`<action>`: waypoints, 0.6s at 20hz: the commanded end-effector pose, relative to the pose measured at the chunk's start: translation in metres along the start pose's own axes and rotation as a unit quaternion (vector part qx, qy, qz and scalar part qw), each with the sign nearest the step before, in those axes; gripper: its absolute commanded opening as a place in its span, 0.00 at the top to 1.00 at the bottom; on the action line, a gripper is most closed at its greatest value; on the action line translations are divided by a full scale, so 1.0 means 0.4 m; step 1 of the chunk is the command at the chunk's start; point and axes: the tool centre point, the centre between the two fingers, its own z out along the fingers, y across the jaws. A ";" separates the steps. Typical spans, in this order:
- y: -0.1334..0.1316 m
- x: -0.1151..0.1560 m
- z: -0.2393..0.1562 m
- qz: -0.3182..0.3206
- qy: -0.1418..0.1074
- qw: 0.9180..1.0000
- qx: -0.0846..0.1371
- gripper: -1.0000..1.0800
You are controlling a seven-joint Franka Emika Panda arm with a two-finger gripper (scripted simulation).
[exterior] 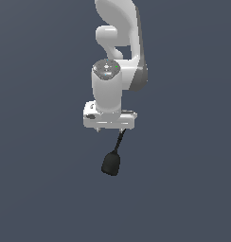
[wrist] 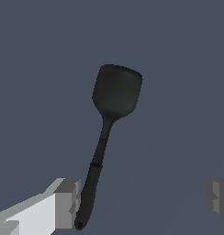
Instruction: Pick up the object and move it to a goal position.
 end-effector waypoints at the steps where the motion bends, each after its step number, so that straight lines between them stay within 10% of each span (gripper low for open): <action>1: 0.000 0.000 0.000 0.000 0.000 1.000 0.000 0.04; 12: -0.048 0.016 -0.022 -0.038 0.011 0.999 0.002 0.04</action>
